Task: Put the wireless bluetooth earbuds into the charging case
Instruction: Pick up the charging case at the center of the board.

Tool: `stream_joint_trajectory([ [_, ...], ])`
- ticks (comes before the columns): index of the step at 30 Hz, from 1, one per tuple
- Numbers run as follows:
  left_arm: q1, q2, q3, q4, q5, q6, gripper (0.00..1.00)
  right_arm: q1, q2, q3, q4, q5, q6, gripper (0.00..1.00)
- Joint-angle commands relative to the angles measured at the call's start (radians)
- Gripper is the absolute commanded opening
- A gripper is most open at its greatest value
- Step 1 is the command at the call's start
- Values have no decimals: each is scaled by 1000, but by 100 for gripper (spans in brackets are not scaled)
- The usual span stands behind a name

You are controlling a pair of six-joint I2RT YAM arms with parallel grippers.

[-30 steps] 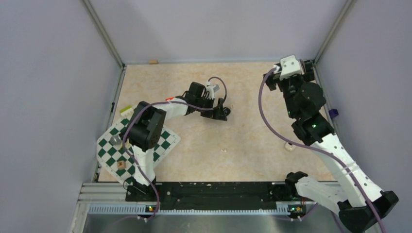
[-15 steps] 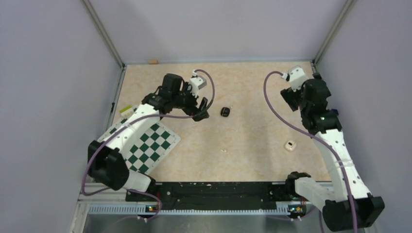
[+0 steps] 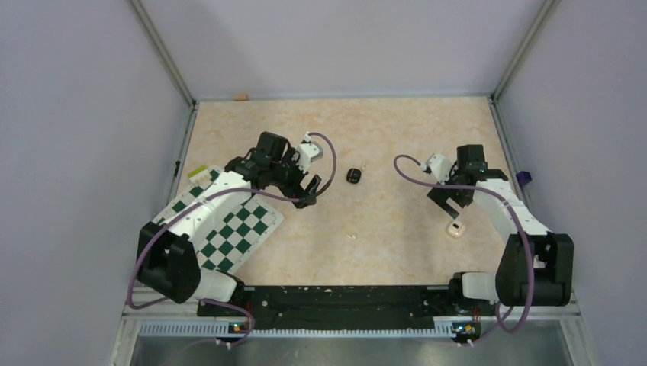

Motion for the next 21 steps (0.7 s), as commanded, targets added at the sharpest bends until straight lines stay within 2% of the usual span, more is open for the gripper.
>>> stream_joint_trajectory([
  [1, 1, 48, 46, -58, 25, 35, 99, -49, 43, -2, -11, -60, -93, 96],
  [6, 2, 52, 48, -47, 0, 21, 99, -78, 32, -90, -40, -67, -179, 96],
  [12, 1, 67, 36, -43, -15, 22, 99, -79, -24, -160, -30, -115, -196, 96],
  [17, 2, 69, 30, -35, -17, 19, 99, -83, -57, -141, 17, -55, -152, 96],
  [19, 2, 65, 28, -29, -20, 19, 99, -87, -96, -101, -28, -65, -141, 97],
  [21, 2, 63, 24, -23, -25, 19, 99, -88, -142, -63, -116, -137, -156, 97],
])
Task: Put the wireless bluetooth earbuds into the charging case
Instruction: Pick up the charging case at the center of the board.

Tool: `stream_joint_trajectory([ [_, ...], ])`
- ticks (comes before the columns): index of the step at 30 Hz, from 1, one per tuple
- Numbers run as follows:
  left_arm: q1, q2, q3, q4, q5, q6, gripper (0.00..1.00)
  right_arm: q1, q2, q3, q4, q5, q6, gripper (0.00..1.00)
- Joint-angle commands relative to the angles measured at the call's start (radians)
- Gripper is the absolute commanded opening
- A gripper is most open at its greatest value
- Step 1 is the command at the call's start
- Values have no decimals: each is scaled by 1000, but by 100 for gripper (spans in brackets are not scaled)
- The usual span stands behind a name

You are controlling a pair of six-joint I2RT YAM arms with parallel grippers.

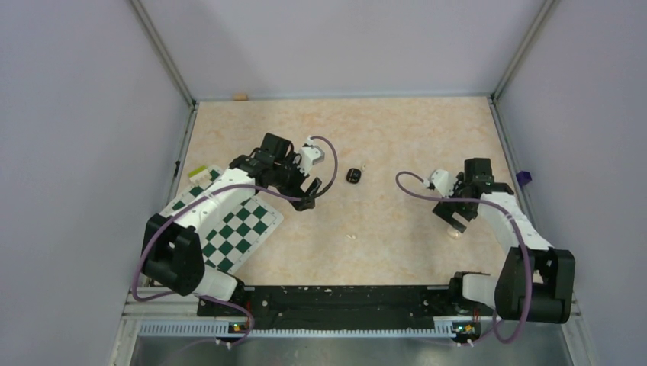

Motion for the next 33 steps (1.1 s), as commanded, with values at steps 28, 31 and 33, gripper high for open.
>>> stream_joint_trajectory([
  [28, 7, 23, 20, 24, -13, 4, 99, -15, -79, -144, 294, 103, -30, 99],
  [31, 6, 22, 19, 25, -12, 3, 99, -15, -9, -121, 418, 131, 15, 99],
  [33, 7, 24, 18, 26, -10, 5, 99, -15, 41, -98, 480, 144, 50, 99],
])
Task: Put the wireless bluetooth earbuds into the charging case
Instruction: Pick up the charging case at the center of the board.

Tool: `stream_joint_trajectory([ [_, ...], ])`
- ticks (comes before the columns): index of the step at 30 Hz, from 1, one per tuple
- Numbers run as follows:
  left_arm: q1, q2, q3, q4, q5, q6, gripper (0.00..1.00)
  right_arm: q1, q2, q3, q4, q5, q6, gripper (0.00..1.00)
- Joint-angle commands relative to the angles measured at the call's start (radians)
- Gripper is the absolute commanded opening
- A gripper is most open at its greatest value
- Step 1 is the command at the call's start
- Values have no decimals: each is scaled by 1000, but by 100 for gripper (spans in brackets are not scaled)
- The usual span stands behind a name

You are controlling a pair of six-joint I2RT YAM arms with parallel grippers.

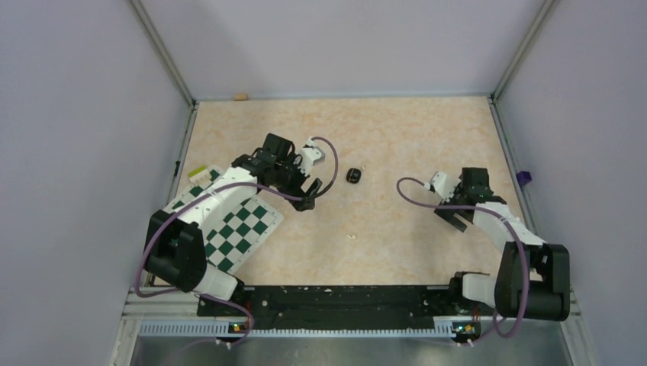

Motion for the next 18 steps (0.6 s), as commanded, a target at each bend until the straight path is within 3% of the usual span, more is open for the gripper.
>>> stream_joint_trajectory([
  [1, 6, 0, 19, 26, 2, 6, 99, -10, 94, 82, 242, 49, 101, 99],
  [6, 11, -1, 15, 25, 6, 7, 99, -10, 149, 152, 215, 61, 154, 99],
  [14, 13, 6, 15, 27, 17, 9, 99, -47, -12, 256, -200, -281, 32, 97],
  [18, 14, 15, 16, 23, 11, 10, 99, -62, 25, 370, -340, -367, -21, 95],
])
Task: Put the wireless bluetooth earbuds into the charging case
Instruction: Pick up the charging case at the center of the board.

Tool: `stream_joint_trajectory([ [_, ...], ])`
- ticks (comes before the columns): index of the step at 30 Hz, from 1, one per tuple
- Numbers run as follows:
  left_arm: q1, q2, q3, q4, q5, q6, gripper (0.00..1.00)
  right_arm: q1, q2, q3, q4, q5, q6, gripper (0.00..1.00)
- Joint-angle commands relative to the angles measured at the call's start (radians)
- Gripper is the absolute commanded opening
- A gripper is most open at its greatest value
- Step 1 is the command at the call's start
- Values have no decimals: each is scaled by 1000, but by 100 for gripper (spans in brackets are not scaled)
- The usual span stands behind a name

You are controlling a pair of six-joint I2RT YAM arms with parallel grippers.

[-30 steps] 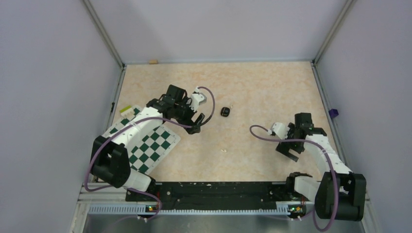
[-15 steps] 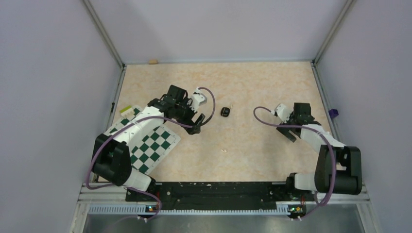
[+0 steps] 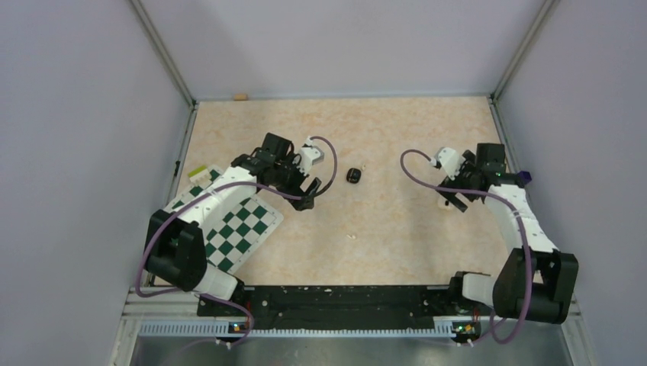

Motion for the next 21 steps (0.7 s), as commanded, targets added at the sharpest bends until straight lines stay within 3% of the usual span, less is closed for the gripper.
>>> stream_joint_trajectory([
  [1, 5, 15, 18, 22, 8, 10, 99, -21, 48, 178, -212, -174, -69, 93],
  [5, 6, 11, 19, 17, 3, 13, 99, -21, 187, 297, -306, -224, -79, 88],
  [21, 11, 35, 23, -2, 45, 37, 99, -78, 594, 473, -448, -269, -234, 78],
])
